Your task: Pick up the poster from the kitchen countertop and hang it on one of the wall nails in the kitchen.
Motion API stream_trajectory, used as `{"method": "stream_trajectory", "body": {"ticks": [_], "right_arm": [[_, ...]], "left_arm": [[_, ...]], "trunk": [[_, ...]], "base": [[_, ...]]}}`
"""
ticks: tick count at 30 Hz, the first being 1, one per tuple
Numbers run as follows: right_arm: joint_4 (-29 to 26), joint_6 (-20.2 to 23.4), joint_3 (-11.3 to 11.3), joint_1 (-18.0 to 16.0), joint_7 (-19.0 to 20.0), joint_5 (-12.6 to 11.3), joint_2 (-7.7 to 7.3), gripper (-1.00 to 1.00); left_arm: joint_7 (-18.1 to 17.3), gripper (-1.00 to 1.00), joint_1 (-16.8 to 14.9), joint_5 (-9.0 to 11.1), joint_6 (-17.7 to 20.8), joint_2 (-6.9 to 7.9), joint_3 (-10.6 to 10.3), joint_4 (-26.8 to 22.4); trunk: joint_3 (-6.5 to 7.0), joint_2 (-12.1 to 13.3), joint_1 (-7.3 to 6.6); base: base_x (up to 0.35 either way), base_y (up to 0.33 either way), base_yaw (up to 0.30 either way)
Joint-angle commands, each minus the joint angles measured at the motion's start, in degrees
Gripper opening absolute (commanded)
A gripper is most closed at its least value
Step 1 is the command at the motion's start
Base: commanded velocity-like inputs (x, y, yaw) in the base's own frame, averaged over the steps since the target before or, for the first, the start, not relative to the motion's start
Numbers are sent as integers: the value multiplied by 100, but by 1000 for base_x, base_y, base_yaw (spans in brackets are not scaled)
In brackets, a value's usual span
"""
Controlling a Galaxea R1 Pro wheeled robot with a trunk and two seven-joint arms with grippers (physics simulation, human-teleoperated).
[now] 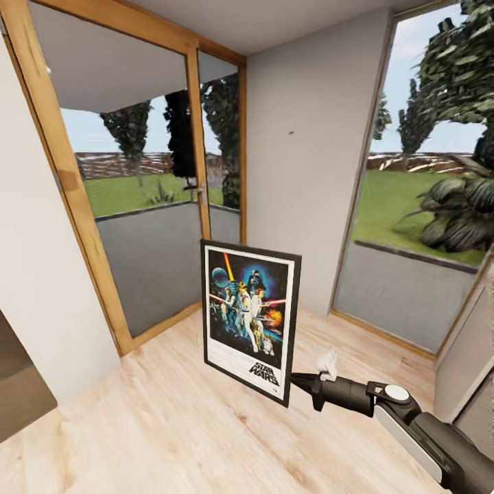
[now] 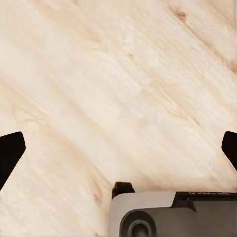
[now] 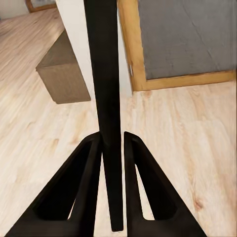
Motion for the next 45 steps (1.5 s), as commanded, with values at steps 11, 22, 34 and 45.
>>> {"method": "stream_trajectory", "body": {"ticks": [11,22,34,45], "right_arm": [[-2,51,11,-13,2,-71,-1,-100],[5,55,11,-13,-2,-71,0,-100],[5,57,11,-13,-2,-71,0,-100],[5,57,11,-12,-2,-72,0,-100]], "left_arm": [[-30,100,1,5,43,-2,14,-13],[-34,100,1,5,42,5,14,-13],[-38,100,1,5,43,5,14,-13],[-38,100,1,5,43,7,14,-13]], "trunk": [[-3,-12,7],[-3,-12,7],[-3,-12,7],[-3,-12,7]], "base": [[297,200,-123],[310,176,-15],[310,182,-215],[294,229,-236]]}}
